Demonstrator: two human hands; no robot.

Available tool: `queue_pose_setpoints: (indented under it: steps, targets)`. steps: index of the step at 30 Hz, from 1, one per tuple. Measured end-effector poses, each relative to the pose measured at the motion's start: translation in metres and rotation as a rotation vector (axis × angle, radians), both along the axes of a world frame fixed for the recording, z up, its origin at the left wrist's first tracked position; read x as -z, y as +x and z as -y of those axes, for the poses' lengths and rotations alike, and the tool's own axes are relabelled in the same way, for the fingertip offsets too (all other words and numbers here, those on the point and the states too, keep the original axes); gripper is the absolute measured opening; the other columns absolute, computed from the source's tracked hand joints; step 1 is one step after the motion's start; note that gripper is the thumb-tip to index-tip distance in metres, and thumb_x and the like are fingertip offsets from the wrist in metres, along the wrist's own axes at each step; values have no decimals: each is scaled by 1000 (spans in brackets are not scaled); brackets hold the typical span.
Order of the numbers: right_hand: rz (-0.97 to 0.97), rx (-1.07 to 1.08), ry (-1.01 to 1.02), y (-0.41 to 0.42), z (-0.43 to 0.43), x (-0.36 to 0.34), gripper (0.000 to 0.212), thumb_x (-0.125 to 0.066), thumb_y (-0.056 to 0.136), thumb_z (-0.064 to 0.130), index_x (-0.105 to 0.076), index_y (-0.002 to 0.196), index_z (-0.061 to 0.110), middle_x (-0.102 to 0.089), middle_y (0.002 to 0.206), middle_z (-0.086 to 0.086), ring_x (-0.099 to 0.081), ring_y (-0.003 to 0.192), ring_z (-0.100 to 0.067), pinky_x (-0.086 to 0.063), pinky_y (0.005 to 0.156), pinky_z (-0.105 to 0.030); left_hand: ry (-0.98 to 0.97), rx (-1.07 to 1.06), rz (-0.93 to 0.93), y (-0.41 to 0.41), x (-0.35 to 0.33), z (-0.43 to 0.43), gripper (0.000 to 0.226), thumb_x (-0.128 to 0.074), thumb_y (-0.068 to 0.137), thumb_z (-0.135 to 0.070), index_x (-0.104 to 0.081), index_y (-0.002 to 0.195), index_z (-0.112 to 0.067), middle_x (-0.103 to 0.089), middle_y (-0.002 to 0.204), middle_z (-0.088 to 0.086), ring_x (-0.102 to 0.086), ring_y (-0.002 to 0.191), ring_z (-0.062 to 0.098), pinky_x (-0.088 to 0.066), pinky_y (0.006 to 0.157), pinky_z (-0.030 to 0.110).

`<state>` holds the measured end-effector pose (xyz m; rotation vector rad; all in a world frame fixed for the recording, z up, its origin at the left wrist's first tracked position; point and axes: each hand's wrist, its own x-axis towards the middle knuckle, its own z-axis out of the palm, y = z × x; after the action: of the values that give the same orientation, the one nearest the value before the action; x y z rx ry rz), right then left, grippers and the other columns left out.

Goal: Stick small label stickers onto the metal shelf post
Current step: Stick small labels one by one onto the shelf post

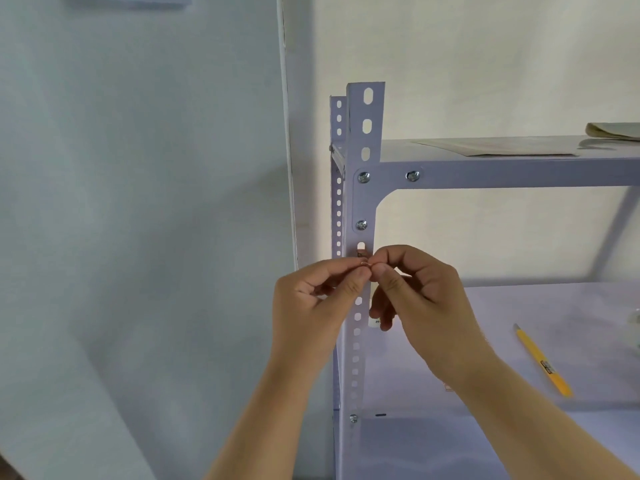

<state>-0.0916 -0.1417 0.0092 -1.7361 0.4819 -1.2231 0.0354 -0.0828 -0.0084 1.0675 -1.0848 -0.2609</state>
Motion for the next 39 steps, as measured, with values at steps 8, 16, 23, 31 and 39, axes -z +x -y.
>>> queue_pose_setpoints:
  steps: [8, 16, 23, 31, 39]
  targets:
    - [166, 46, 145, -2, -8, 11, 27, -63, 93, 0, -79, 80, 17, -70, 68, -15, -56, 48, -18, -48, 47, -27, 19, 64, -113, -4, 6, 6, 9, -72, 80, -15, -81, 83, -17, -80, 76, 0, -71, 69, 14, -58, 68, 26]
    - [237, 45, 252, 6, -14, 20, 26, -65, 90, -1, -81, 79, 17, -69, 62, -9, -54, 47, -19, -45, 46, -27, 77, 69, -70, -8, 7, 10, 12, -62, 84, -15, -68, 74, -18, -63, 62, -2, -57, 59, 16, -51, 59, 33]
    - [242, -10, 258, 6, -10, 21, 26, -60, 94, -1, -78, 83, 13, -68, 65, -11, -54, 50, -20, -45, 46, -28, 15, 16, -89, -5, 11, 6, 23, -72, 89, 0, -80, 95, -21, -78, 75, 4, -68, 59, 13, -57, 61, 25]
    - [267, -13, 245, 11, -8, 21, 26, -62, 92, -1, -80, 82, 15, -67, 61, -10, -52, 49, -19, -44, 46, -27, 30, 35, -101, -3, 6, 9, 13, -72, 89, 0, -77, 88, -11, -73, 66, 1, -66, 52, 11, -50, 52, 19]
    - [269, 78, 153, 15, -10, 27, 22, -65, 91, 0, -80, 89, 17, -67, 59, -3, -54, 47, -16, -47, 48, -25, 17, 17, -92, -4, 5, 12, 9, -66, 82, -11, -75, 78, -12, -68, 60, -3, -62, 48, 9, -51, 51, 22]
